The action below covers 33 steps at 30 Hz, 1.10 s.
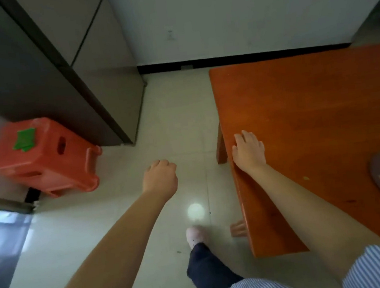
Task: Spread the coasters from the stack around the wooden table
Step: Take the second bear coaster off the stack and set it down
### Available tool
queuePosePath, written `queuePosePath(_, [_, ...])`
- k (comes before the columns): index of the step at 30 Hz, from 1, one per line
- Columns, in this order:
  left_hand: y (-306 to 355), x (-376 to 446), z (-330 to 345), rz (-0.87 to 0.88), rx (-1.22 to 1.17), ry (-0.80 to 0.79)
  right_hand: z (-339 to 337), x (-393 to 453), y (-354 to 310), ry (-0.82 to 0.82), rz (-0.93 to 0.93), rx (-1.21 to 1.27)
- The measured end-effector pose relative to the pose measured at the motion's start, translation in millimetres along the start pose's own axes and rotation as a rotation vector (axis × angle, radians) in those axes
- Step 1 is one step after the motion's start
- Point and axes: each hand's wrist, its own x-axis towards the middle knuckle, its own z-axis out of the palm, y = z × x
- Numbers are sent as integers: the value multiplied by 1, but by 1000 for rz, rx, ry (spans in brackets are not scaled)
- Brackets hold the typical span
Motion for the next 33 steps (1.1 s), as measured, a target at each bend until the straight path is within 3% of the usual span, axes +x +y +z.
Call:
queuePosePath(9, [4,145,-54,321,208,-31,8,92,11,54,339,44])
queuePosePath(14, [31,212,-71,448,207,-53,14,104,3,43,394,2])
queuePosePath(20, [80,286,-65,654,194,-71,-6,104,27,136,320,6])
queuePosePath(33, [300,396,-53,1308,172,-95,-67,132,163,421,1018,160])
